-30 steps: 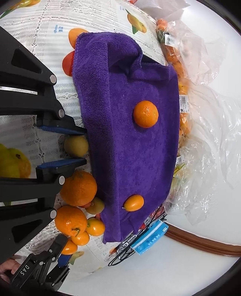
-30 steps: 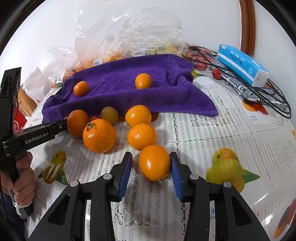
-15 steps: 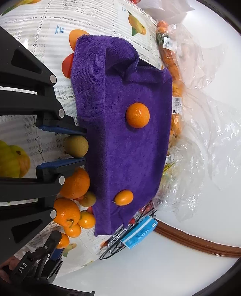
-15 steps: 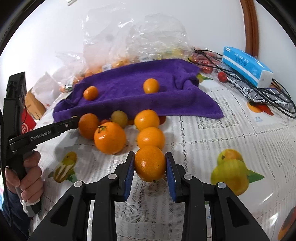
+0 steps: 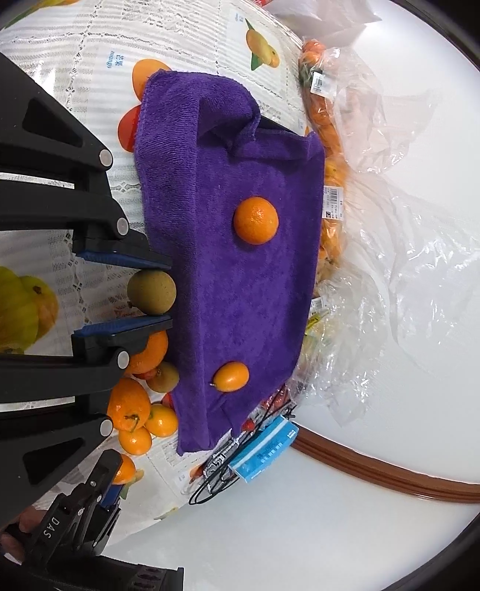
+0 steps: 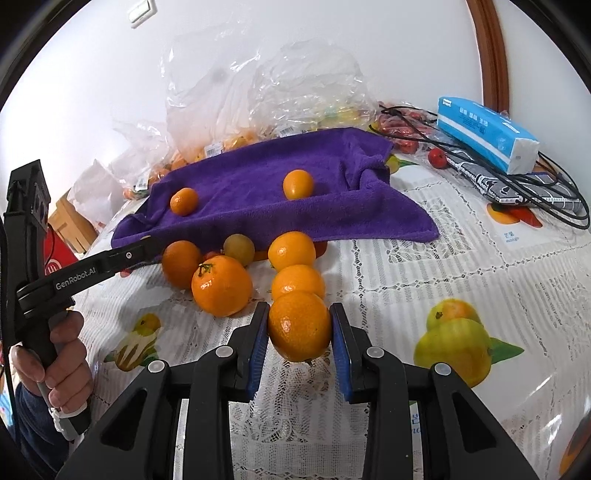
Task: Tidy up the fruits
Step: 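Lift the yellow-green fruit with the left tool while the right tool holds its orange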
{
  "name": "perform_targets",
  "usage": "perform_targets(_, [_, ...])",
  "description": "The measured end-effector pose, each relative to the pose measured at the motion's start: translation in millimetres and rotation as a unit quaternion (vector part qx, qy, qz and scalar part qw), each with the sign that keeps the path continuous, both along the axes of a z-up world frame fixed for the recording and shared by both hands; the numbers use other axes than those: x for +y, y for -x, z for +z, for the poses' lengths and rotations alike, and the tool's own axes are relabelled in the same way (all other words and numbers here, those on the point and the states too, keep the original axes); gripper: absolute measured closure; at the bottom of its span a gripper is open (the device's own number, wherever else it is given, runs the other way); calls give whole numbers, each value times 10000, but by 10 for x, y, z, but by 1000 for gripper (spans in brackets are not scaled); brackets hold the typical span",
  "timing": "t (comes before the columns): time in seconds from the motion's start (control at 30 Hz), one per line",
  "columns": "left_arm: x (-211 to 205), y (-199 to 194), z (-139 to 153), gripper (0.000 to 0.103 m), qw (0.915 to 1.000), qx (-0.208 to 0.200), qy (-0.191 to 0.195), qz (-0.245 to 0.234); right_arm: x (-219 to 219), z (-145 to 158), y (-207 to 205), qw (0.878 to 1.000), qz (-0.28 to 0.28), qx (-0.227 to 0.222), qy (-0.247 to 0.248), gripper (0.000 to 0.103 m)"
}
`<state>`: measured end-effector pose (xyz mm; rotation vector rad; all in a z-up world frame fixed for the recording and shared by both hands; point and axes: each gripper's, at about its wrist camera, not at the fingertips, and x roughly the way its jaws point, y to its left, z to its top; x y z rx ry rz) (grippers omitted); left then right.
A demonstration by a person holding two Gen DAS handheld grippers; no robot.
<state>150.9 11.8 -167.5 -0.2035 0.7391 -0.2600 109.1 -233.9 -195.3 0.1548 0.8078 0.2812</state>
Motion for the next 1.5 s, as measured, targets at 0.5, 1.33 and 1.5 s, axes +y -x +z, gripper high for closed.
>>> perform_targets(0.5, [45,36,40,79,9998,-126,169,-9,-50,1,4,9998,-7,-40,-189,70])
perform_targets(1.33, [63,133,201,79,9992,-371,157,51,-37,57,44,9995,-295,-113,-10,70])
perform_targets(1.5, [54,123,320,79,9994,-306,149,68,91,230,29,9998,-122,-123,115,70])
